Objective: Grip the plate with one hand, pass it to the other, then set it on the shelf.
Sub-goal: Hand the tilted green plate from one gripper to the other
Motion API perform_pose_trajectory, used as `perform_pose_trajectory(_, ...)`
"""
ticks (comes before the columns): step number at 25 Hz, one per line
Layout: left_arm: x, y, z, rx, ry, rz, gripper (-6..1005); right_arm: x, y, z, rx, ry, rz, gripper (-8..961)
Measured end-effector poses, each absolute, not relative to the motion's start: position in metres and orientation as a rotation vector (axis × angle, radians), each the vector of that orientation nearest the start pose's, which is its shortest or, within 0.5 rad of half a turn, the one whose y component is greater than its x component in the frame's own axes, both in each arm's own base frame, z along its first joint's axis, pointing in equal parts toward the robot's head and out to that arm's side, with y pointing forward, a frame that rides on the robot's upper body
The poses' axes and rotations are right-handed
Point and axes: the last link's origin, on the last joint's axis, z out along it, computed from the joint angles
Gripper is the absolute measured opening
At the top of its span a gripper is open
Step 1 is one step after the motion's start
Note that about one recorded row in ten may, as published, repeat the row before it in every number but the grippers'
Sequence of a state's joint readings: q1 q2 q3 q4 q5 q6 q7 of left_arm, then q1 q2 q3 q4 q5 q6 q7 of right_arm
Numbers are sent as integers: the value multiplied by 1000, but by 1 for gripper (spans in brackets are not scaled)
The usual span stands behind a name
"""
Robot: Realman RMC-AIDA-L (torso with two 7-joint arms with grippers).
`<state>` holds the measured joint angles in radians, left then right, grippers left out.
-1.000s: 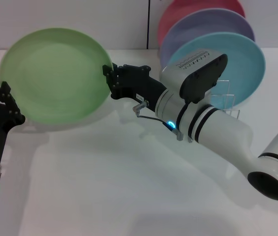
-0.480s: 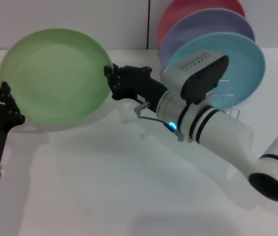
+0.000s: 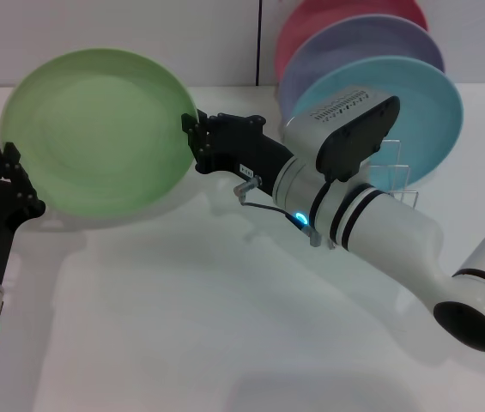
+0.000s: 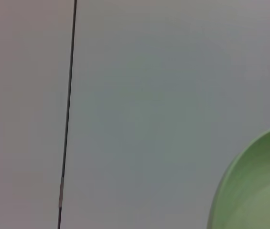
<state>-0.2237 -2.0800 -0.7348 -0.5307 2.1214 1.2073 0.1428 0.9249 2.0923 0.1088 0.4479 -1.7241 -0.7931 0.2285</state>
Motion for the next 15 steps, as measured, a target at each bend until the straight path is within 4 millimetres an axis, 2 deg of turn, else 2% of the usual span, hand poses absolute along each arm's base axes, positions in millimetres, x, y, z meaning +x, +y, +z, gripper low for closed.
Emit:
perform_pose_trajectory(6,-300,289,-36,-1486,-531,-749,31,143,382,-142,-2225,626,831,86)
perform_pose_trajectory(15,-293,293,-43,-1531,-522,-753,32,159,379,-139,-2179,679,825,87)
